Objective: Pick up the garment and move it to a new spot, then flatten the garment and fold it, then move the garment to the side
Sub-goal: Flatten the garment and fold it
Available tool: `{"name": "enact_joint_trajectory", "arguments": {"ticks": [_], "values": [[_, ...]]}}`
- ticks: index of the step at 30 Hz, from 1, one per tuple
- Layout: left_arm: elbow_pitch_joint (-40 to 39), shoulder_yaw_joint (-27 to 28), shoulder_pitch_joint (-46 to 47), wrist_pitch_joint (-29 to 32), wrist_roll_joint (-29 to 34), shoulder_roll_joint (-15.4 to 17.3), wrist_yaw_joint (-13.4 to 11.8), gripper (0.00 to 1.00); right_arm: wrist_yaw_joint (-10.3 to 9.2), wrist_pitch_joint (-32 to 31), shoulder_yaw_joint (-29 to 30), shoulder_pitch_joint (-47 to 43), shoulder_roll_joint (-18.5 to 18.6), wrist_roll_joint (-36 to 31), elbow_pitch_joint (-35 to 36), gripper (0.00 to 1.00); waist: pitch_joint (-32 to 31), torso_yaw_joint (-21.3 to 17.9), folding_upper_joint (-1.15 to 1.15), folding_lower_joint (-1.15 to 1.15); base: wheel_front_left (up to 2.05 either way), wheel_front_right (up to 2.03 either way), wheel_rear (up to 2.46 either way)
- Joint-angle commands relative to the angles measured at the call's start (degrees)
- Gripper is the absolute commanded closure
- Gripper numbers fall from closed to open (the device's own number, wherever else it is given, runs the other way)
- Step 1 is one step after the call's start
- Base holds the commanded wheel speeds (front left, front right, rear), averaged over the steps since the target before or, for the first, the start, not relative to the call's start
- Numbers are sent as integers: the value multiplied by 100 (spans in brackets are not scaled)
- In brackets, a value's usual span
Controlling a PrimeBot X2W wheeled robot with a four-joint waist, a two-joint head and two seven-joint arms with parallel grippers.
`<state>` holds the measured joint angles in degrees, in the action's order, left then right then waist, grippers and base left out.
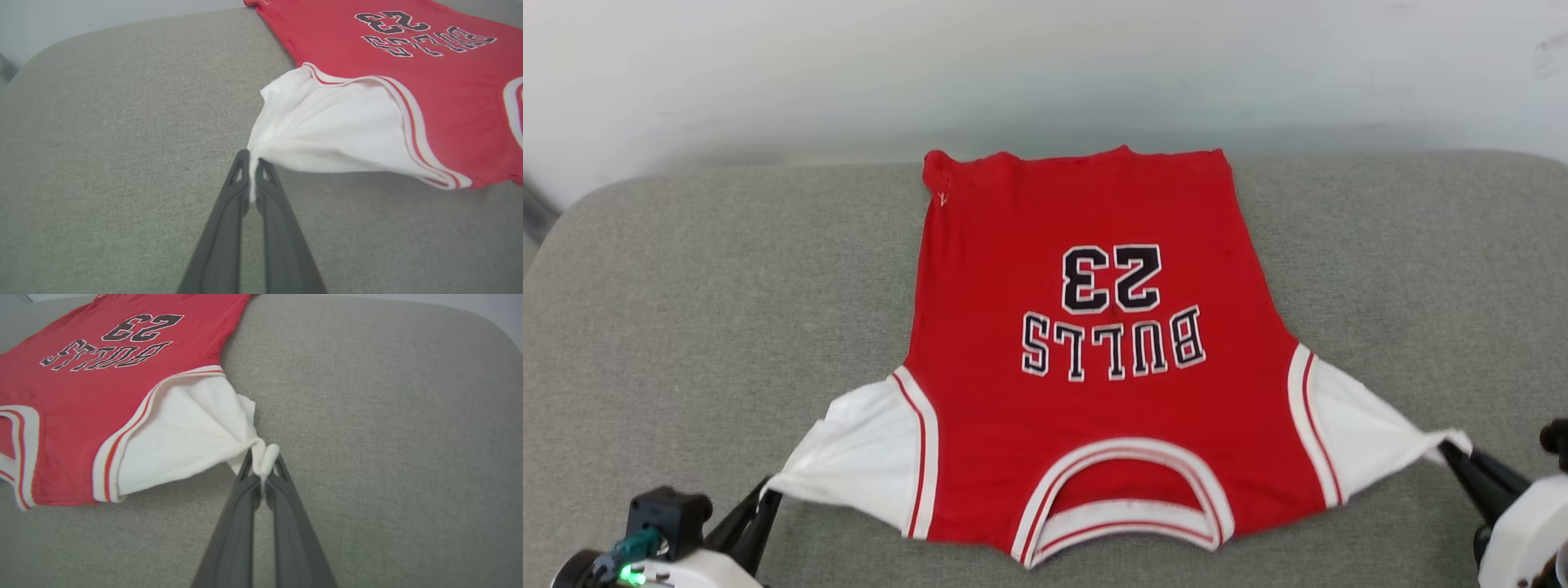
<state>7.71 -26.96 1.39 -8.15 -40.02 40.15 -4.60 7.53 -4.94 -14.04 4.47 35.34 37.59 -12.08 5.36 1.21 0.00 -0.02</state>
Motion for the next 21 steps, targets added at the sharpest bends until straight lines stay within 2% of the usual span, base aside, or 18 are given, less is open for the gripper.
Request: {"name": "enact_joint_trajectory", "arguments": {"ticks": [1, 6, 10, 15, 16, 17, 21], "values": [[-57, 24, -157, 51, -49, 67, -61, 100, -7, -146, 1, -207, 81, 100, 97, 100, -50, -6, 0, 2, 0, 0, 0], [-302, -11, -611, 262, -212, 175, -185, 100, -8, -709, 189, -754, 233, 454, 395, 100, -87, -16, 0, 2, 0, 0, 0], [-353, -83, -907, 510, -378, 223, -244, 100, -8, -1039, 310, -1042, 286, 458, 521, 100, -65, -45, 0, 2, 0, 0, 0], [-346, -173, -909, 509, -373, 111, -230, 100, -8, -1378, 345, -1139, 139, 453, 542, 100, -13, -52, 0, 2, 0, 0, 0], [-368, -175, -872, 498, -395, 93, -211, 100, -8, -1425, 378, -1092, 132, 429, 576, 74, 7, -50, 0, 2, 0, 0, 0], [-390, -178, -827, 497, -387, 78, -204, 100, -8, -1449, 421, -1021, 124, 401, 612, 0, 35, -45, 0, 2, 0, 0, 0], [-574, -126, -732, 567, -579, -55, -174, 100, -6, -1797, 535, -768, 136, 448, 836, 0, 184, -8, 0, 2, 0, 0, 0]]}}
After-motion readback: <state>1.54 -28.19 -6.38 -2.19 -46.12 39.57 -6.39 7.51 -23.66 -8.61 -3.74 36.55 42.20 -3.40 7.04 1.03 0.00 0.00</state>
